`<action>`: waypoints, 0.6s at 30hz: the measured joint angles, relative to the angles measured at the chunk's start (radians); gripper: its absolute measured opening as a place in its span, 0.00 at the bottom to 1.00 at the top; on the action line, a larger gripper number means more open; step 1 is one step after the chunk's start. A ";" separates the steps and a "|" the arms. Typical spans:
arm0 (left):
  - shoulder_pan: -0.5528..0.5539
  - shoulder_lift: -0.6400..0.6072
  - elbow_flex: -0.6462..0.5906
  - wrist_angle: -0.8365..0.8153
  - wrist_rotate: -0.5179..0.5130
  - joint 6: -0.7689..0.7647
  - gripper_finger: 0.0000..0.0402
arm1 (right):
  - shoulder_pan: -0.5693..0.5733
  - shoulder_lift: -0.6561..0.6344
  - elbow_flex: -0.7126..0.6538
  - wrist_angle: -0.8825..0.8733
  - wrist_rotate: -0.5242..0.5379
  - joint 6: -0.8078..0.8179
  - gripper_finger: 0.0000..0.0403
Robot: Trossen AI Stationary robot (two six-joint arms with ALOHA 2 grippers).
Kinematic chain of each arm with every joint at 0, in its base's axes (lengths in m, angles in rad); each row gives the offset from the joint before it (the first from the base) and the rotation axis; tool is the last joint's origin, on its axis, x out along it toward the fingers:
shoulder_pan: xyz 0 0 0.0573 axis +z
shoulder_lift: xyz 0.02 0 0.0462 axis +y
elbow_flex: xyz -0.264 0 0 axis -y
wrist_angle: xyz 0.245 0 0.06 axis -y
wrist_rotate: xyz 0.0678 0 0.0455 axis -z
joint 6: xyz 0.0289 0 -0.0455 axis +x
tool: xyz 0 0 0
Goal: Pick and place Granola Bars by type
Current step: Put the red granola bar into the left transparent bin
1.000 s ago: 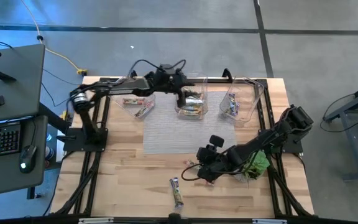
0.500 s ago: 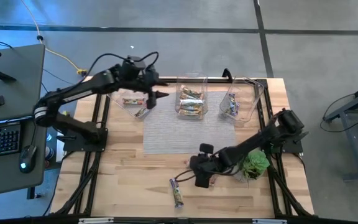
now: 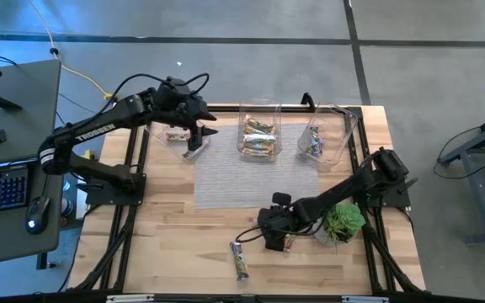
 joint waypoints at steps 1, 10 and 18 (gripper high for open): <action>0.000 0.000 0.000 0.000 -0.003 0.000 0.51 | -0.005 0.003 0.000 -0.003 0.001 0.000 0.33; 0.000 0.000 0.000 0.000 -0.005 0.000 0.51 | -0.033 0.049 0.003 -0.004 -0.094 -0.005 0.33; 0.000 0.000 0.000 -0.026 -0.014 0.000 0.51 | -0.039 0.042 0.002 0.006 -0.146 -0.034 0.33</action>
